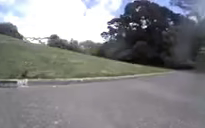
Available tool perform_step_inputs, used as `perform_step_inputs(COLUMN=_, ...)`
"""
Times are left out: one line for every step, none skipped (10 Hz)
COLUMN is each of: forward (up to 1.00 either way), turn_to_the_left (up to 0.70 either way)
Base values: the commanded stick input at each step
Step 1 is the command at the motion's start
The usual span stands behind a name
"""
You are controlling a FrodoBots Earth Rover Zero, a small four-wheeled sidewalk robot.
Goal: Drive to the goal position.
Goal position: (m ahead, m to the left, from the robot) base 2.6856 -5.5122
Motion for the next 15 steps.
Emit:
perform_step_inputs(forward=0.70, turn_to_the_left=-0.35)
perform_step_inputs(forward=0.70, turn_to_the_left=-0.35)
perform_step_inputs(forward=0.70, turn_to_the_left=-0.35)
perform_step_inputs(forward=0.70, turn_to_the_left=-0.35)
perform_step_inputs(forward=0.70, turn_to_the_left=-0.35)
perform_step_inputs(forward=0.70, turn_to_the_left=-0.35)
perform_step_inputs(forward=0.70, turn_to_the_left=-0.35)
perform_step_inputs(forward=0.70, turn_to_the_left=-0.35)
perform_step_inputs(forward=0.70, turn_to_the_left=-0.35)
perform_step_inputs(forward=0.85, turn_to_the_left=-0.34)
perform_step_inputs(forward=0.85, turn_to_the_left=-0.34)
perform_step_inputs(forward=0.85, turn_to_the_left=-0.34)
perform_step_inputs(forward=0.85, turn_to_the_left=-0.34)
perform_step_inputs(forward=0.88, turn_to_the_left=-0.35)
perform_step_inputs(forward=0.97, turn_to_the_left=-0.39)
